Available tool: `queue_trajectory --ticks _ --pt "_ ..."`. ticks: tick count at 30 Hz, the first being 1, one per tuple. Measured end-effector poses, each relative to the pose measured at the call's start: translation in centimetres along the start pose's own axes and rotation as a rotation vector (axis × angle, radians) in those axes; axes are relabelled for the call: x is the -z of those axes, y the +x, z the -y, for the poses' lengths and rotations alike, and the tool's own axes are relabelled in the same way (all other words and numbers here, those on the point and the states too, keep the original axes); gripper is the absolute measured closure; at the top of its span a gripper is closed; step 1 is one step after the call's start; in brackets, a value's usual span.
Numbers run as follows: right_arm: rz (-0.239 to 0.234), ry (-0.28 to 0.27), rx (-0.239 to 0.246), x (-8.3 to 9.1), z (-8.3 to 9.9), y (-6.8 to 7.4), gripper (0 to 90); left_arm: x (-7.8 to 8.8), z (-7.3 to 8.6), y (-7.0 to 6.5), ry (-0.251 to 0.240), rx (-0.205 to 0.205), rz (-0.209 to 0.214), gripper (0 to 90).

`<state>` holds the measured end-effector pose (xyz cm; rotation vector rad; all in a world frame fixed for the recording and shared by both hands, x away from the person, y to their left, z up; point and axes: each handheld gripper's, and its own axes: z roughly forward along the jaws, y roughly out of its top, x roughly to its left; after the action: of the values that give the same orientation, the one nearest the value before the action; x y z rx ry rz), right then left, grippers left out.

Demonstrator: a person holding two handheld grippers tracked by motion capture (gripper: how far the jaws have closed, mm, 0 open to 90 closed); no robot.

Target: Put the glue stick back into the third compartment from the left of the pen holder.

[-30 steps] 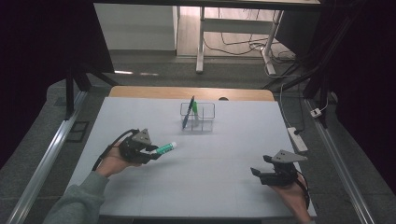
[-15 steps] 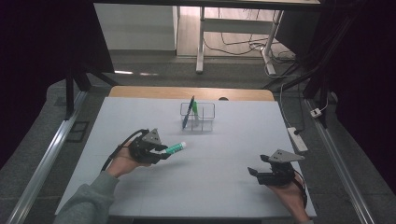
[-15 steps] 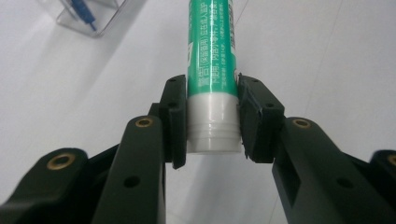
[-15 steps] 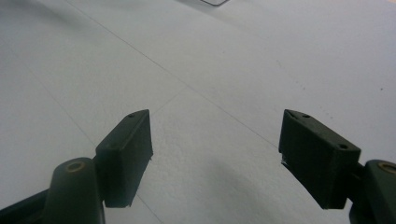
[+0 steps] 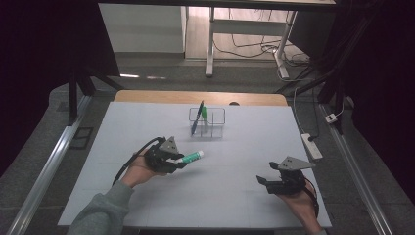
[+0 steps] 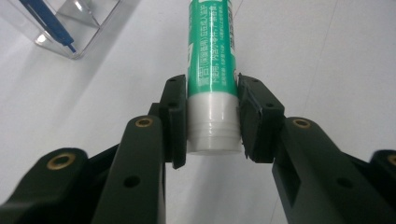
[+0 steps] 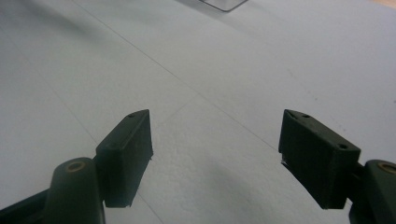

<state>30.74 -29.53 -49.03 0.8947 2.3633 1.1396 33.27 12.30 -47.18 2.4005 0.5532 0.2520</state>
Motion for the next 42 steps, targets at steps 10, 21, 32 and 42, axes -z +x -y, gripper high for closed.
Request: queue_trajectory --ticks 10,21,32,42 --pt "-0.029 -0.003 0.021 -0.7 -0.8 0.9 25.6 -0.9 -1.0 -0.8 0.013 -0.033 -0.022 64.1" --pt "-0.071 -0.013 0.03 -1.6 -2.0 1.9 25.9 -1.7 -2.0 -1.5 0.024 -0.059 -0.023 64.2" --pt "-0.114 -0.006 0.073 -3.3 -4.1 3.4 25.8 -2.2 -2.8 -2.0 0.029 -0.077 -0.031 64.2" --pt "-0.14 0.022 0.14 -5.3 -5.9 5.3 25.8 -3.2 -3.2 -2.4 0.061 -0.097 -0.033 64.2"
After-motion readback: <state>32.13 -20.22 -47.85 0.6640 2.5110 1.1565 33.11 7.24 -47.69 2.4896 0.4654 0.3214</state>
